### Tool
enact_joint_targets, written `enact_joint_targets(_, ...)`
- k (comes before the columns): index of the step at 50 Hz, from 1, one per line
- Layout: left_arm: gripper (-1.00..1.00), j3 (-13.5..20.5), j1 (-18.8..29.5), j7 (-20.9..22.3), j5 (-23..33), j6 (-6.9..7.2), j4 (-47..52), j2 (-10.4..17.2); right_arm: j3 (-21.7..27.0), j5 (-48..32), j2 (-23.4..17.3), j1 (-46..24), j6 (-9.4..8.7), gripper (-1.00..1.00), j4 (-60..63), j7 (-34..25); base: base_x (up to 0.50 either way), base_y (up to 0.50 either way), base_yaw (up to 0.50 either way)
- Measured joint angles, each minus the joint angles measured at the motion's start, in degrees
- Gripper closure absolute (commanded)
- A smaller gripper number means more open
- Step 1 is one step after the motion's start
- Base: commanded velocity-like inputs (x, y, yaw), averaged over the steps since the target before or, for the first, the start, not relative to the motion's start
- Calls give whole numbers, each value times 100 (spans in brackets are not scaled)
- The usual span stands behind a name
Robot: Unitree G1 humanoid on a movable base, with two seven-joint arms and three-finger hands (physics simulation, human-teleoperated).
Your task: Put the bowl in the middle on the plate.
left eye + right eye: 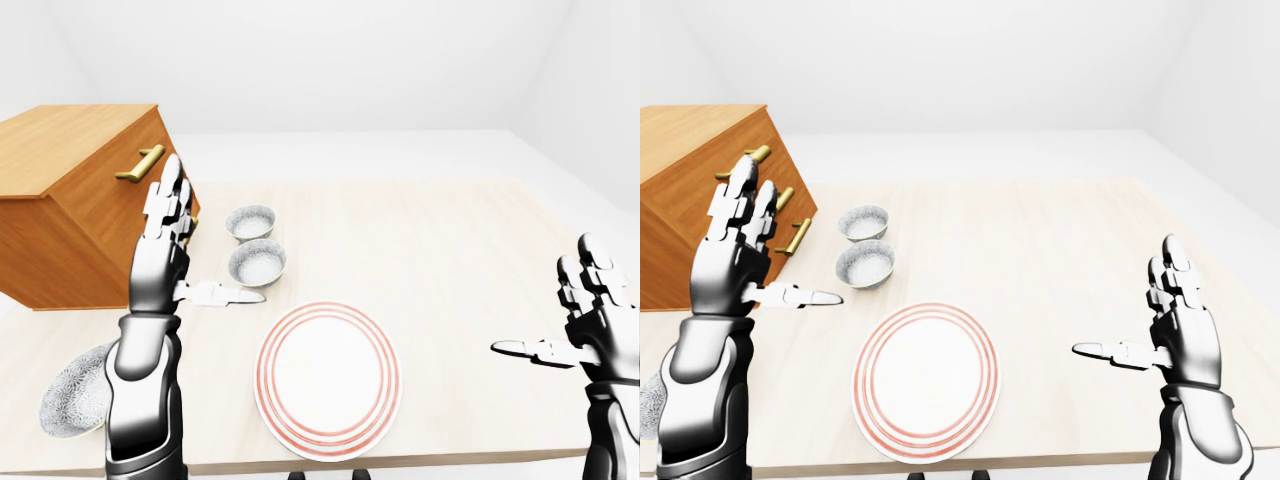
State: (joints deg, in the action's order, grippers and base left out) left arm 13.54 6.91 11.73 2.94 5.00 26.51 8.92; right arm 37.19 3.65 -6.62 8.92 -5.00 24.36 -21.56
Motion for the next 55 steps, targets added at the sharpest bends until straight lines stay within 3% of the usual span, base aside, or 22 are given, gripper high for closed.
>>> enact_joint_targets(12,-100,-70,350,118,214,0,55,154,-11,-29,11,15,0,-100,9,-5,0,0,0)
enact_joint_targets(28,-100,-222,800,565,950,0,228,337,-28,-61,16,14,0,-100,-19,-3,0,0,0)
enact_joint_targets(55,-100,-385,1030,1320,2179,0,45,439,-12,-49,31,25,0,-100,34,-10,0,0,0)
